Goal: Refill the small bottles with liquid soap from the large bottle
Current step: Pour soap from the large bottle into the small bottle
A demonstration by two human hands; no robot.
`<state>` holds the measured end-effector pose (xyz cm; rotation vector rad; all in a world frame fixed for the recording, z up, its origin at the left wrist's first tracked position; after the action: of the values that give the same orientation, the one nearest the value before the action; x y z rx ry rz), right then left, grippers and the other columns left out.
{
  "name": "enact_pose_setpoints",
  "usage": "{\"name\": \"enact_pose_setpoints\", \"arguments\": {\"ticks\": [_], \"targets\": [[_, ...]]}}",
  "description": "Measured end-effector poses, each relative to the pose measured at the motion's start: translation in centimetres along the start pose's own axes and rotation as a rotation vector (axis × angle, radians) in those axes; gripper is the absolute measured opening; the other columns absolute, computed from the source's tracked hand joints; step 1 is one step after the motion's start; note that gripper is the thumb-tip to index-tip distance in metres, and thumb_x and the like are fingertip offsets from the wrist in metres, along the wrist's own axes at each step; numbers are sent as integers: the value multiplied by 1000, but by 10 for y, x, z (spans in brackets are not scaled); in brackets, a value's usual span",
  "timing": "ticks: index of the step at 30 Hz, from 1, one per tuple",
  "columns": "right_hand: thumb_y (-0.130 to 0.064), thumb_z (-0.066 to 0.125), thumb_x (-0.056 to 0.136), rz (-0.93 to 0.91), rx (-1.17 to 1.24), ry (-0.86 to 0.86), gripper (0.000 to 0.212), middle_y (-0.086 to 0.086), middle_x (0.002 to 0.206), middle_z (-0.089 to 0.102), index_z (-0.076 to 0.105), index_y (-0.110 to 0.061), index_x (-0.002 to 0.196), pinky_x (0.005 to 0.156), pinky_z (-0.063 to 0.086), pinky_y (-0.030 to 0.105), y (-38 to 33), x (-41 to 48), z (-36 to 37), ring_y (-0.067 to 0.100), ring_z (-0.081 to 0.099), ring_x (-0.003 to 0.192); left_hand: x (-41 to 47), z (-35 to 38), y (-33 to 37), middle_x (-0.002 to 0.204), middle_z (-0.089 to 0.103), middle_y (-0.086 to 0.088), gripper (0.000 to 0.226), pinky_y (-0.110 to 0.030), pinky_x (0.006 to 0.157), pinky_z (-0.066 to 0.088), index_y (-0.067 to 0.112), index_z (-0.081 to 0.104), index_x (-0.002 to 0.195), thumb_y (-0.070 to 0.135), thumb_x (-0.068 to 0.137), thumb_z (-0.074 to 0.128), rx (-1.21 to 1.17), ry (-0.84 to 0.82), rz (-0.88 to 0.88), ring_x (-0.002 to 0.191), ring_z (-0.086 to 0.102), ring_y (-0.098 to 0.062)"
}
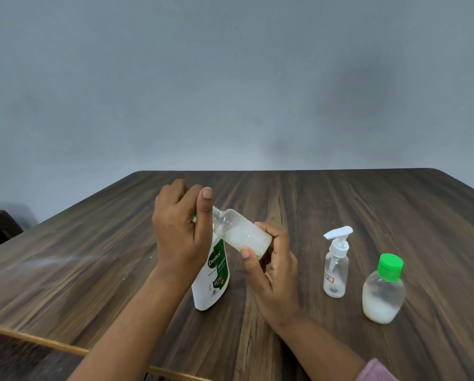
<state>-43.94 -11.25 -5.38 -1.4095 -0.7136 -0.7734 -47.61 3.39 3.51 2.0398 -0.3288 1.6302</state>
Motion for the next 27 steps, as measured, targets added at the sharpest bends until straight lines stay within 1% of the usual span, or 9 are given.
{"name": "enact_pose_setpoints", "arguments": {"ticks": [5,7,10,13,16,19,21,25,27], "targets": [[-54,48,91,-7,-15,3,39,-18,87,53,43,-24,115,50,42,15,0,0,1,5,54,64,8,1,-1,59,32,0,51,-23,56,22,5,40,54,30,98,34,-7,-27,-8,57,32,-19],[-54,49,91,-3,-18,-5,40,-20,91,53,43,-24,116,52,43,15,1,0,2,5,56,68,12,3,-1,57,33,-3,53,-23,55,23,1,42,53,30,98,34,-27,-51,-8,55,34,-19],[-55,48,91,3,-23,-4,41,-21,93,53,42,-24,116,53,44,14,2,0,2,5,58,71,11,2,-3,58,31,1,52,-23,54,22,1,43,53,28,97,36,-44,-57,-6,55,33,-18],[-54,48,91,2,-23,-1,40,-20,90,53,43,-22,115,51,43,15,2,0,2,6,56,67,5,-1,-6,58,31,1,52,-23,53,23,-1,47,53,25,97,37,-54,-28,-22,55,33,-18],[-53,48,92,0,-18,1,39,-18,86,53,44,-21,114,50,42,15,2,0,0,7,56,64,1,-2,-7,57,33,-1,50,-26,51,25,-2,51,54,22,96,38,-59,-12,-31,55,34,-19],[-54,49,91,6,-21,2,40,-15,85,53,44,-22,115,49,43,18,3,-1,0,8,55,63,3,-2,-5,57,36,-6,51,-31,51,28,-2,51,55,24,96,37,-50,-30,-25,55,36,-22],[-53,49,91,2,-21,-3,40,-17,87,53,43,-23,116,50,43,17,2,-1,1,8,55,64,7,-1,-5,57,37,-8,53,-33,51,29,-2,50,55,27,97,36,-49,-51,-21,56,38,-23],[-53,48,91,-8,-30,-6,39,-23,94,52,42,-23,116,52,44,15,1,0,2,5,56,70,11,-2,-4,55,38,-8,55,-30,51,28,-2,49,54,28,97,35,-66,-56,-25,55,38,-23],[-52,48,92,-9,-24,-3,40,-21,92,52,43,-20,115,52,42,13,2,0,2,5,56,70,7,-2,-5,55,37,-8,54,-27,51,26,-3,50,54,26,97,36,-67,-42,-31,55,38,-23]]}}
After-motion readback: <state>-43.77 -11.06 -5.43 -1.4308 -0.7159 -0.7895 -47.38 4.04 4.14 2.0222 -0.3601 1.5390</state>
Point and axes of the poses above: each hand's wrist, its own x-axis towards the middle knuckle, its own z-axis out of the palm, y = z × x, the point moved 10 cm from there along x, towards the middle knuckle
